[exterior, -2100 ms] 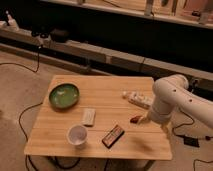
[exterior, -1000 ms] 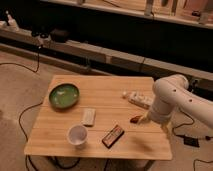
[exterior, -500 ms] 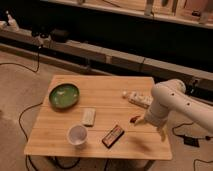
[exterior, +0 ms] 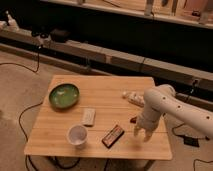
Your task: Push the eraser across the table
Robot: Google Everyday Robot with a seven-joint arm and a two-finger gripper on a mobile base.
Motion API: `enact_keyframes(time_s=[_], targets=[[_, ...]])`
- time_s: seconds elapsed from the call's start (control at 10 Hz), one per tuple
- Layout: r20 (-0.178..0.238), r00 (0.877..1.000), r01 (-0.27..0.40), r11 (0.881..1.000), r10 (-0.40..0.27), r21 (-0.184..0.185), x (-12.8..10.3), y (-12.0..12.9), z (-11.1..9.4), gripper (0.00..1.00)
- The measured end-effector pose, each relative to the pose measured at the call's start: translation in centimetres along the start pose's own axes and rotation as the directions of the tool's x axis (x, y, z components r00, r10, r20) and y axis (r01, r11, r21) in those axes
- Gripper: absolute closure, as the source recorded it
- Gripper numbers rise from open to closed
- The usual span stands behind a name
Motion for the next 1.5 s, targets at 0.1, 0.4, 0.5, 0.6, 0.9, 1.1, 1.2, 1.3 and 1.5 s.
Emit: enact_keyframes(time_s=[0.1,0.4,0.5,0.6,0.9,1.1,1.2,1.3,1.5], targets=[[0.017,1.0,-0.005,1.0,0.005,0.013,-0.6,-0.9,0.7,0.84],[0.112,0.994,0.007,0.994,-0.019,0.105,-2.9,-4.3,2.7,1.0],[0.121,0.992,0.013,0.993,-0.026,0.114,-3.1,-4.6,2.8,1.0],[0.12,0.992,0.014,0.993,-0.028,0.114,-3.1,-4.6,2.8,1.0],[0.124,0.992,0.014,0.994,-0.028,0.109,-3.3,-4.5,3.0,1.0],[0.185,0.983,-0.018,0.997,0.004,0.076,-4.7,-3.7,4.9,1.0],[0.203,0.979,-0.038,0.997,0.023,0.07,-5.1,-3.5,5.4,1.0],[0.208,0.977,-0.064,0.995,0.048,0.073,-5.2,-3.5,5.9,1.0],[0.195,0.977,-0.106,0.991,0.089,0.078,-4.7,-3.3,6.6,1.0]])
